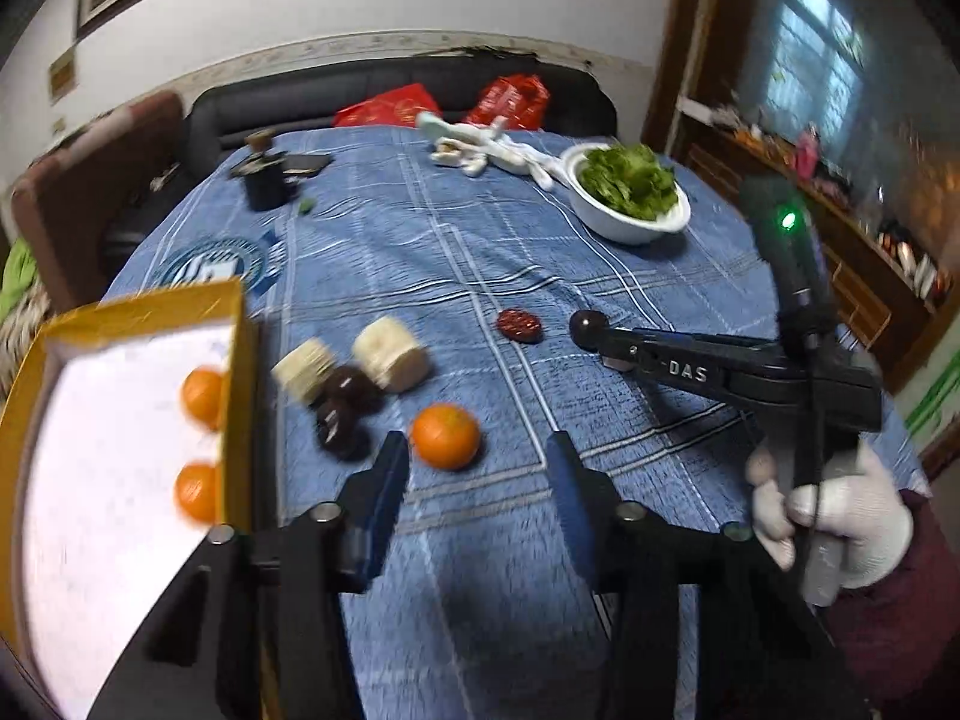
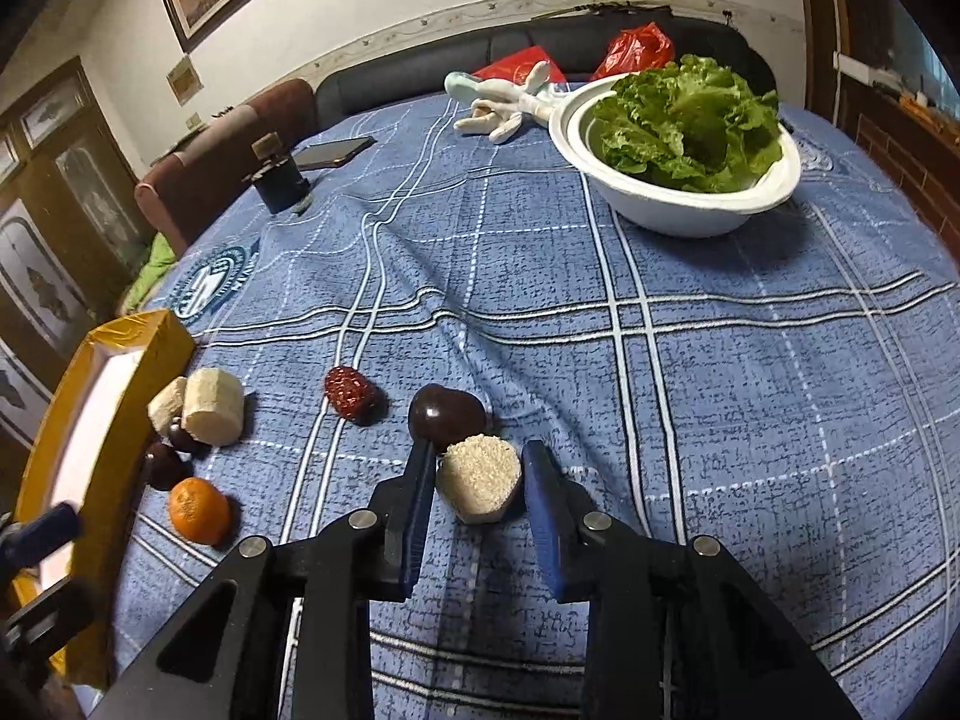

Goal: Organize fruits
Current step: 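Grasp a white yam slice with the right tool while the left tool grasps an orange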

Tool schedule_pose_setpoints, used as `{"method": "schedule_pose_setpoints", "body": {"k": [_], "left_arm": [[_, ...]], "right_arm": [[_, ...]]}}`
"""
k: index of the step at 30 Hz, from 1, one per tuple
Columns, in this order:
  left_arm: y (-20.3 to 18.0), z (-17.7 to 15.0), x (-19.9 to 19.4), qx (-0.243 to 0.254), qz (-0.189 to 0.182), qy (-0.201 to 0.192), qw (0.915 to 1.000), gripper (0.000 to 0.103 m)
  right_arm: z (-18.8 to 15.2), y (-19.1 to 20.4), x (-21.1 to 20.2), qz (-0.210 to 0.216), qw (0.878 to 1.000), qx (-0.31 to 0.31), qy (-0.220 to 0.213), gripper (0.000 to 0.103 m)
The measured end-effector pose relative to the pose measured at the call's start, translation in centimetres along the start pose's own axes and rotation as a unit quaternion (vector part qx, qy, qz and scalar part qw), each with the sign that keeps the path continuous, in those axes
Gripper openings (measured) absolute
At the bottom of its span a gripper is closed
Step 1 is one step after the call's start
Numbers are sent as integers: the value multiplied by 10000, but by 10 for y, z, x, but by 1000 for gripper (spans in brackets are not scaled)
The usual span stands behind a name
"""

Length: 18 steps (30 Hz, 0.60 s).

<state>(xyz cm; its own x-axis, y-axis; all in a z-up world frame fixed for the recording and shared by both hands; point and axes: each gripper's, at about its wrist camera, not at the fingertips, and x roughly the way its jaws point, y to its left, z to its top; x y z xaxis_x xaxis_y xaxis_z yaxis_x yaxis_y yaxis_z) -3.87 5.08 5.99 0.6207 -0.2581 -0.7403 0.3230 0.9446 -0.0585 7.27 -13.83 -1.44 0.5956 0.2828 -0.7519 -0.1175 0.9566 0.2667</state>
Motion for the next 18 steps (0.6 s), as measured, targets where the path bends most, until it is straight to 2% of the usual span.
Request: {"method": "schedule_pose_setpoints", "body": {"k": [9, 11, 15, 17, 18], "left_arm": [[1, 13, 55, 234, 260, 502, 9981, 45], [-1, 12, 59, 317, 400, 505, 9974, 46], [1, 11, 60, 305, 426, 488, 9974, 46], [-1, 10, 57, 361, 477, 467, 9971, 42], [-2, 10, 56, 411, 546, 459, 9966, 36]], "right_arm": [[2, 2, -6, 352, 9994, 32, 1, 32], [2, 2, -7, 398, 9992, 44, 3, 32], [2, 1, -7, 413, 9991, 65, 40, 32], [2, 0, -7, 406, 9991, 70, 51, 32], [2, 0, -6, 403, 9991, 74, 65, 32]]}}
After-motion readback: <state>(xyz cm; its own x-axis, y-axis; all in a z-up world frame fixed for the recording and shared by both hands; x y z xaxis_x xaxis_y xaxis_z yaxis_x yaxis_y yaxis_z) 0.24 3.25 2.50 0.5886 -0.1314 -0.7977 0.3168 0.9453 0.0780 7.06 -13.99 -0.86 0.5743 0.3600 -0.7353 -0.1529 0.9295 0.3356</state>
